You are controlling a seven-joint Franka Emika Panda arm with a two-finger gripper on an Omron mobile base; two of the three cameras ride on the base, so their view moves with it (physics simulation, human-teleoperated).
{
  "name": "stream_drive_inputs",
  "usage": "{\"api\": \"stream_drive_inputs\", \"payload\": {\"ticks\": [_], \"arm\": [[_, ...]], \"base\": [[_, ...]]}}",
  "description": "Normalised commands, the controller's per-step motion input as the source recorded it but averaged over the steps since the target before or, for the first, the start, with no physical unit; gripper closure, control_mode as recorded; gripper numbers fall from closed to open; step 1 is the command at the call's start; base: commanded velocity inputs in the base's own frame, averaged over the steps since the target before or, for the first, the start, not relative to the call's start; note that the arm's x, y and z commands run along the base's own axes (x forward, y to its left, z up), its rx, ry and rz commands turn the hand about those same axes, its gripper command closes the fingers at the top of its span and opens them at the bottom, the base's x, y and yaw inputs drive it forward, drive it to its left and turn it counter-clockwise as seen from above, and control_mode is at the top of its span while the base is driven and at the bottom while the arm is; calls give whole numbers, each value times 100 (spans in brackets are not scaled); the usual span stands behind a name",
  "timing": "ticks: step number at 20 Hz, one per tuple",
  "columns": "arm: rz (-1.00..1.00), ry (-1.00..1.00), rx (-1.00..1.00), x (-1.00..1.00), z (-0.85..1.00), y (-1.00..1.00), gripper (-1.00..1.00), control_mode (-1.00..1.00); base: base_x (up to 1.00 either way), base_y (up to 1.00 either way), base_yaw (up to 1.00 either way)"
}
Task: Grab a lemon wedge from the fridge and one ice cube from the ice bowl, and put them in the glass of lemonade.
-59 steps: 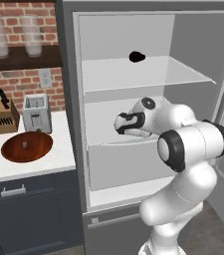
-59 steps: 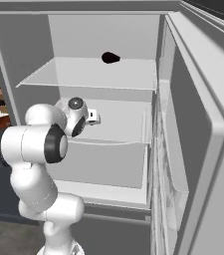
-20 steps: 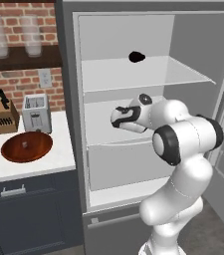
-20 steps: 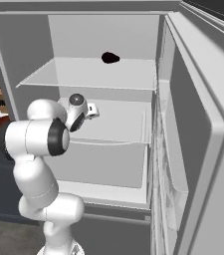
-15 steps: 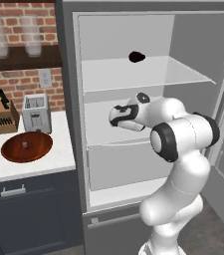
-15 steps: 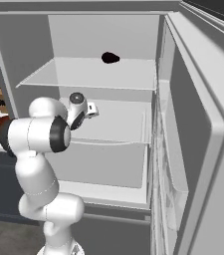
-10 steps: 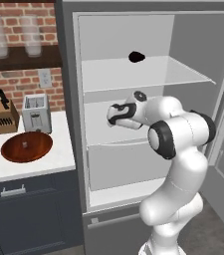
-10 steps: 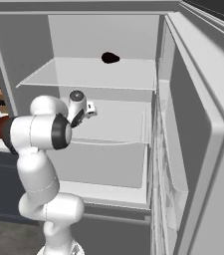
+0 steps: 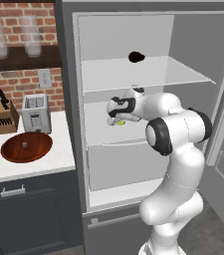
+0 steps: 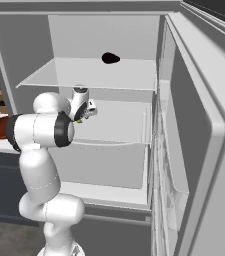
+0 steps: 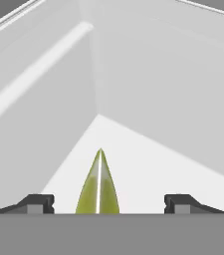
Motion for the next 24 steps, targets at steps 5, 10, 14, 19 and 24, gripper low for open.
{"api": "stream_drive_inputs", "payload": {"ticks": [5, 10, 14, 19, 24], "arm": [[0, 4, -10, -81, -91, 2, 100, -100], [-3, -9, -13, -100, -88, 0, 100, -100], [-4, -12, -3, -100, -43, -7, 100, -100], [-4, -6, 0, -100, -3, -54, 100, -100], [-5, -1, 4, -100, 20, -70, 100, -100]], "base": [[0, 0, 0], [0, 0, 0], [0, 0, 0], [0, 0, 0], [0, 0, 0]]}}
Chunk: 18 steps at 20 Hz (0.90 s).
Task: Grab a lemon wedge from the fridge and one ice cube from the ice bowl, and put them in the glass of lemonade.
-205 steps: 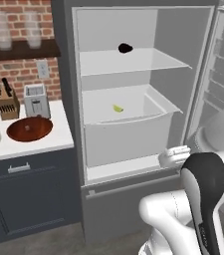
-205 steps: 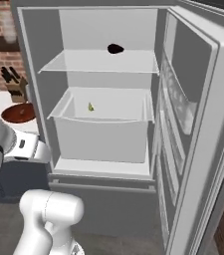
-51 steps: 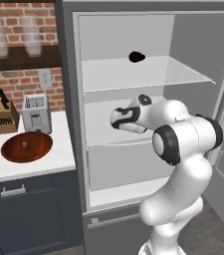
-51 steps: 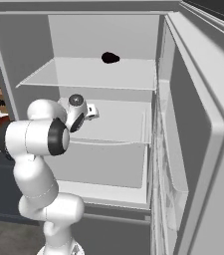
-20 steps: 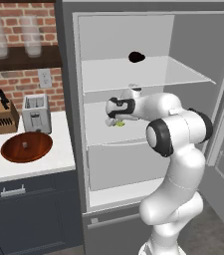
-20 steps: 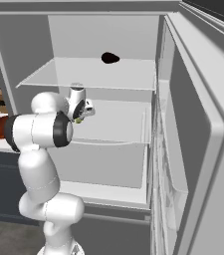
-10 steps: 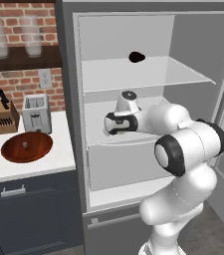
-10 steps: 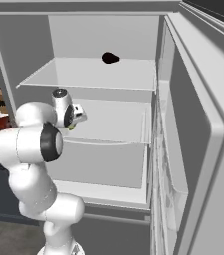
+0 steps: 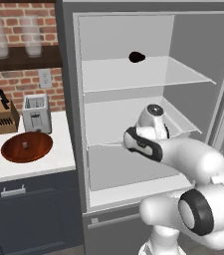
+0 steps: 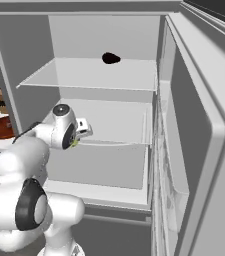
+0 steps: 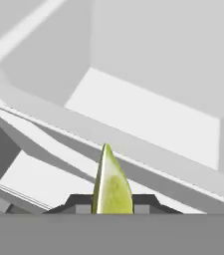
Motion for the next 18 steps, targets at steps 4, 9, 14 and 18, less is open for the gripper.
{"api": "stream_drive_inputs", "payload": {"ticks": [4, 9, 14, 18], "arm": [[-3, 0, 3, -100, 68, -54, 100, -100], [0, 0, 1, -100, 73, -38, 100, -100], [0, -1, 0, -95, 74, -10, 100, -100], [0, -7, 0, -100, 18, -4, 100, -100]], "base": [[0, 0, 0], [0, 0, 0], [0, 0, 0], [0, 0, 0]]}}
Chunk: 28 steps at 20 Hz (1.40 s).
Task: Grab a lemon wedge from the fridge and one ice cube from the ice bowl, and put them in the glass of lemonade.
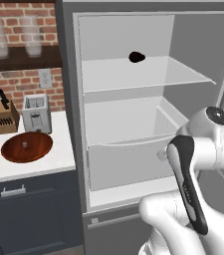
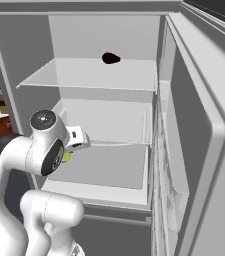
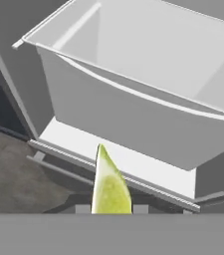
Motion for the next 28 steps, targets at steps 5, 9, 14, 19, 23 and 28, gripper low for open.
{"api": "stream_drive_inputs", "payload": {"ticks": [5, 9, 14, 19, 23, 28], "arm": [[-1, 0, 0, -40, 0, -1, 100, 100], [0, 0, 0, 0, 0, 0, 100, 100], [0, 0, 0, 0, 0, 0, 100, 100], [0, 0, 0, 0, 0, 0, 100, 100], [0, 0, 0, 0, 0, 0, 100, 100], [0, 0, 0, 0, 0, 0, 100, 100]], "base": [[-60, 0, -3], [-100, 1, -5], [-97, 54, 0], [-15, 100, -1], [40, 100, -7], [92, 100, -9]]}}
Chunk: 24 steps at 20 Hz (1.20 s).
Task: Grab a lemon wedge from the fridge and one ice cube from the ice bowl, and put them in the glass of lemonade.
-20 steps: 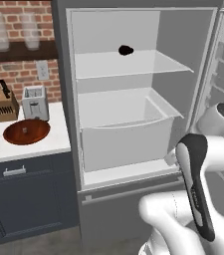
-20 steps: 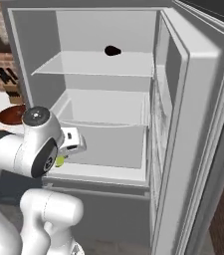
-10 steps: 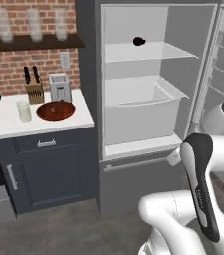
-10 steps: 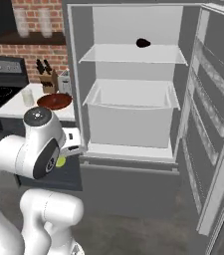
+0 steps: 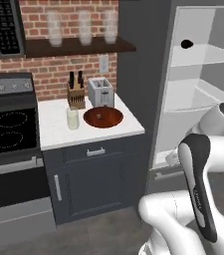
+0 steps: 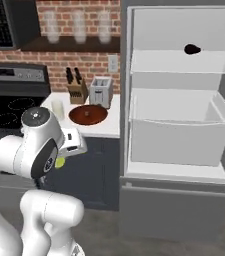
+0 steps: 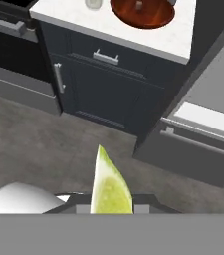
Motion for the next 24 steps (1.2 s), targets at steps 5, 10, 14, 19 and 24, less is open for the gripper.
{"api": "stream_drive_inputs", "payload": {"ticks": [5, 10, 14, 19, 24], "arm": [[0, 0, 0, 0, 0, 0, 100, 100], [0, 0, 0, 0, 0, 0, 100, 100], [0, 0, 0, 0, 0, 0, 100, 100], [0, 0, 0, 0, 0, 0, 100, 100], [-1, 0, -1, 37, 0, 0, 100, -100]], "base": [[100, 100, -9], [100, 94, -7], [95, 52, -7], [77, 12, -7], [0, 0, 0]]}}
